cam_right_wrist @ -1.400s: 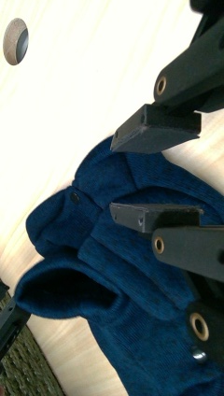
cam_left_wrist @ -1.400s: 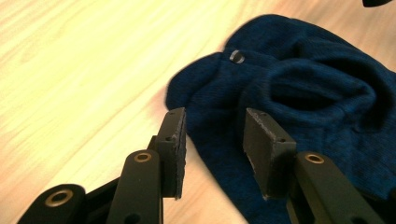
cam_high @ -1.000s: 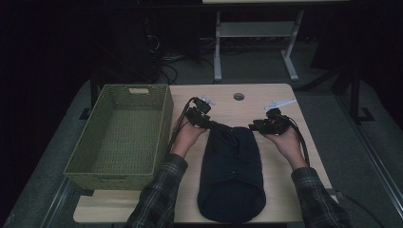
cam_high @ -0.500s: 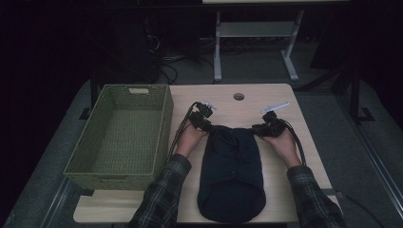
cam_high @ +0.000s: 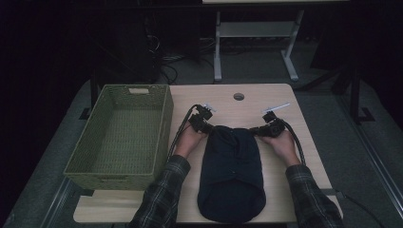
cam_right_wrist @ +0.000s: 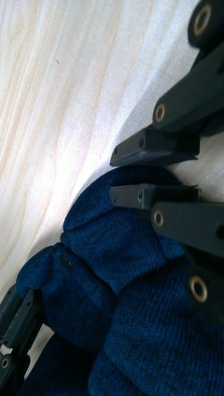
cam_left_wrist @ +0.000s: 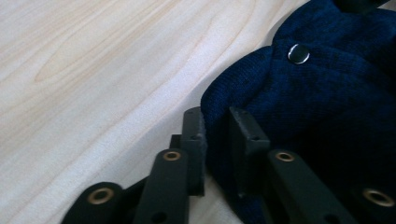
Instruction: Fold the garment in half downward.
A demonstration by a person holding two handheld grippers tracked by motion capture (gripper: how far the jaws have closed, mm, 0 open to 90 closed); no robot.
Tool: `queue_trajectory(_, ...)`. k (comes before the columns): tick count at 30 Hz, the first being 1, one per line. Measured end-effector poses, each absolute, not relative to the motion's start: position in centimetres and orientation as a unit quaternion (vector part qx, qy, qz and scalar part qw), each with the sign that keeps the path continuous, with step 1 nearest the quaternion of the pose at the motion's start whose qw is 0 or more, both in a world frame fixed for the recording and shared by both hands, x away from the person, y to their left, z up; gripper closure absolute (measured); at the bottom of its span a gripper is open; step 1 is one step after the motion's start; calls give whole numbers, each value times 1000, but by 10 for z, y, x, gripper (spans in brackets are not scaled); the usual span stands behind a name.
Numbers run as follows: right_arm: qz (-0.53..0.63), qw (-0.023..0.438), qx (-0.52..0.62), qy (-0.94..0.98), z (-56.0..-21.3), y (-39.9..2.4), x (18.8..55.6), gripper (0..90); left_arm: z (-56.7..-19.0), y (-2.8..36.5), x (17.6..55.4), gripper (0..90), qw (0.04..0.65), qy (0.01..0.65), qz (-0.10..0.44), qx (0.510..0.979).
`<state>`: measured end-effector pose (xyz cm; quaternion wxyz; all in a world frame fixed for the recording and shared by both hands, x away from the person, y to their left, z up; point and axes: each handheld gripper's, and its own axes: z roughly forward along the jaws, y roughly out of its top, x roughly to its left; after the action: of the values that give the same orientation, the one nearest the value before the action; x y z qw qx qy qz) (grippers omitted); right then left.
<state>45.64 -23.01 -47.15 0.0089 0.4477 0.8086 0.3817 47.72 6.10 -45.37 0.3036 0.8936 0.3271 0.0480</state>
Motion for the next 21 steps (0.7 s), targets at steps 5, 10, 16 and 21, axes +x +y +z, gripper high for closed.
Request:
queue_trajectory(5,363,43,430,826,-466,-223,453,850,-454,64,476,811,317,347,33,882)
queue_trajectory(10,361,63,433,824,-459,-222,451,857,-447,67,473,817,325,349,35,878)
queue_trajectory(16,365,82,425,824,-446,-223,449,856,-431,67,468,819,343,345,48,872)
queue_trajectory(21,365,108,407,830,-427,-220,448,856,-418,71,465,819,355,341,63,868)
